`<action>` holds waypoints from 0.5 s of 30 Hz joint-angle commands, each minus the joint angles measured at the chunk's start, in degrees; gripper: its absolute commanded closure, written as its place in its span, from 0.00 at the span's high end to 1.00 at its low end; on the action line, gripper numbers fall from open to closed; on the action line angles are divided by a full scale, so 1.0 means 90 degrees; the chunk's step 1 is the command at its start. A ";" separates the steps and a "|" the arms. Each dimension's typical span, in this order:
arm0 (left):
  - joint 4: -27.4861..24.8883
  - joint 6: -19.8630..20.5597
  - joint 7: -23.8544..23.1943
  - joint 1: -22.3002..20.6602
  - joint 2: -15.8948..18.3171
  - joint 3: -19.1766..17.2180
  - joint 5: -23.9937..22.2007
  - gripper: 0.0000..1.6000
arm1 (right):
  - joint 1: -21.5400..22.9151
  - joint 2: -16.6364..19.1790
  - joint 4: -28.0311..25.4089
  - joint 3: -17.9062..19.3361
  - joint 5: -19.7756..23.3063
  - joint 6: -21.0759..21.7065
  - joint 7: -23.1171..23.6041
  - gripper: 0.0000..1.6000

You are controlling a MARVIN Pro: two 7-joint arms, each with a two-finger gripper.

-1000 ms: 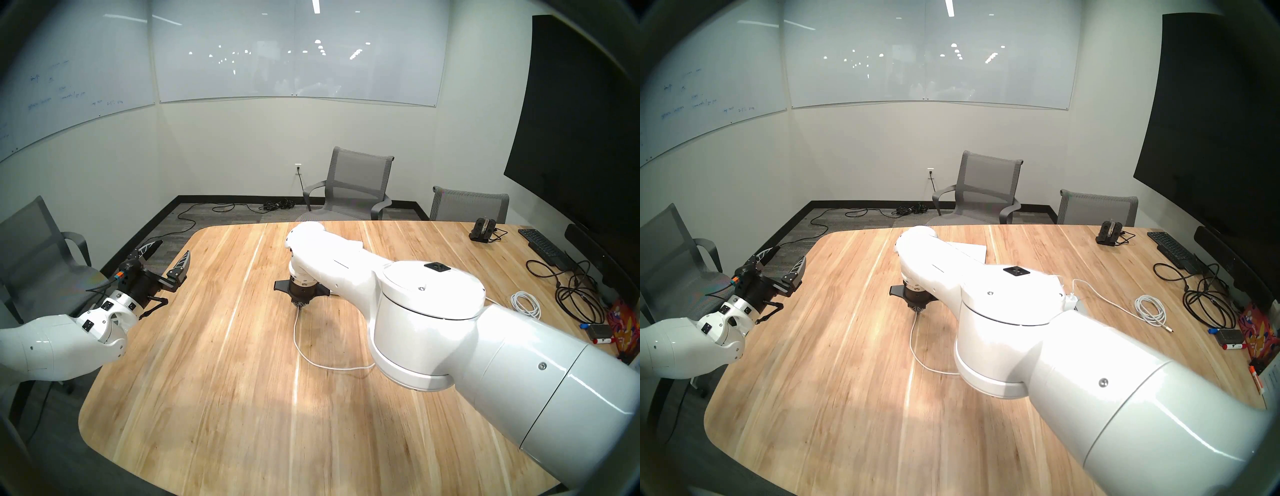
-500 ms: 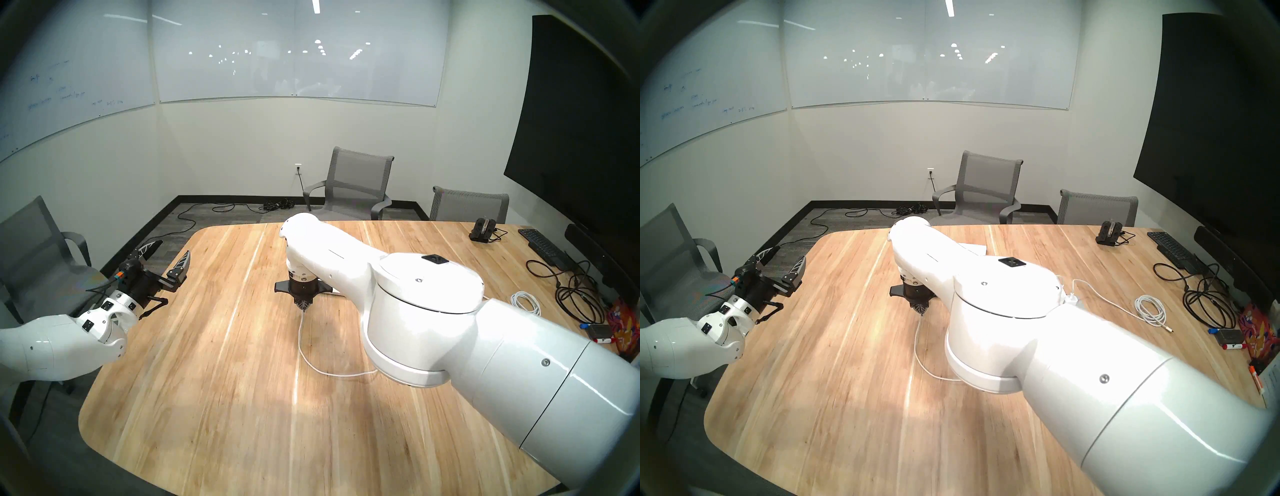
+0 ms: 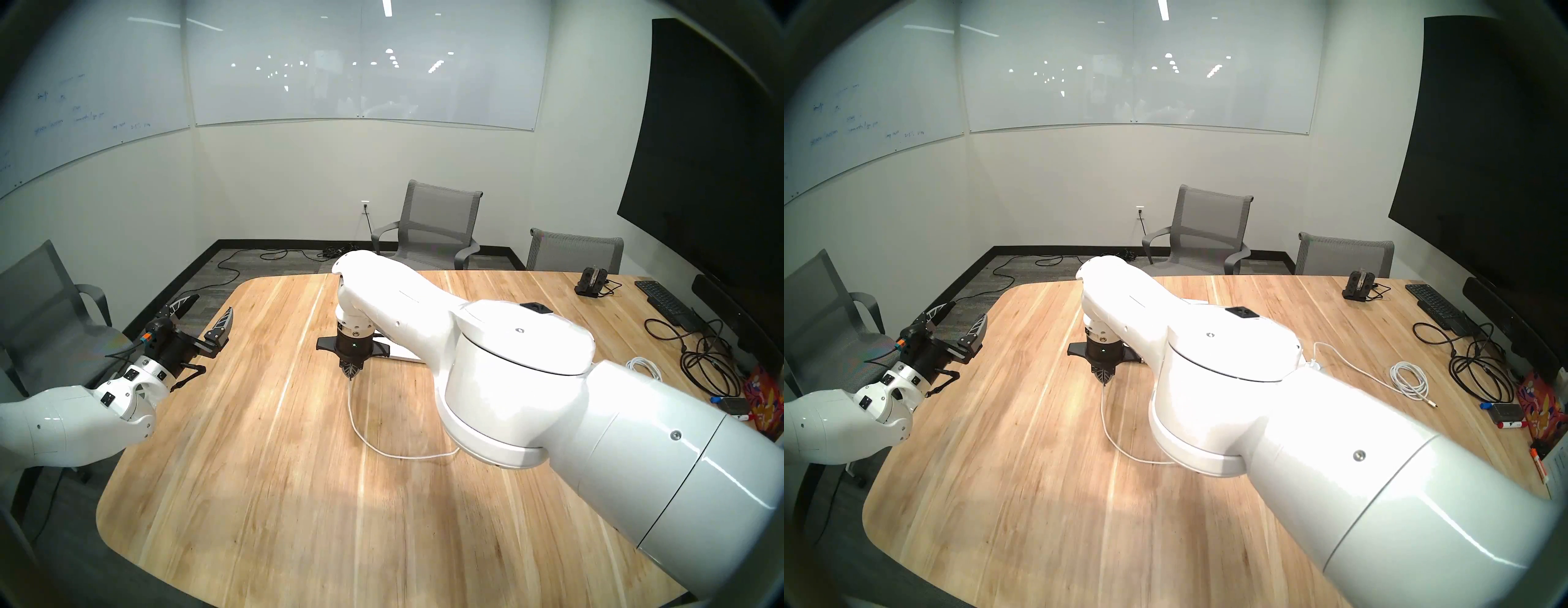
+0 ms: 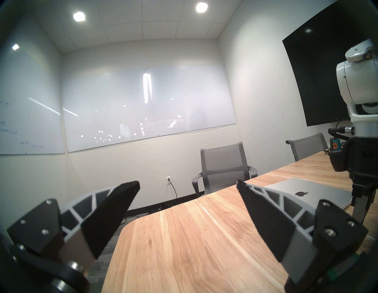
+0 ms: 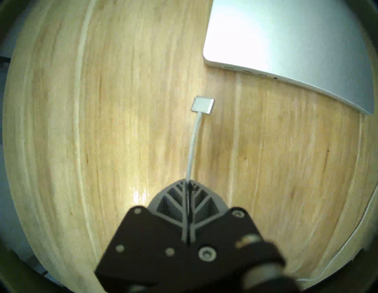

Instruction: Plug the charging cable into the port of a MacBook

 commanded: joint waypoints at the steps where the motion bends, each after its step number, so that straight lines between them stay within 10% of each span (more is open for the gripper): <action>1: -0.0013 -0.0034 0.0004 -0.0096 0.0007 -0.0081 0.0002 1.00 | 0.0103 0.0199 -0.0139 0.0170 0.0249 -0.0007 -0.0207 0.00; 15: -0.0012 -0.0033 0.0004 -0.0095 0.0007 -0.0080 0.0001 1.00 | -0.0267 0.0594 -0.0741 0.0316 0.0501 -0.0007 -0.0075 0.00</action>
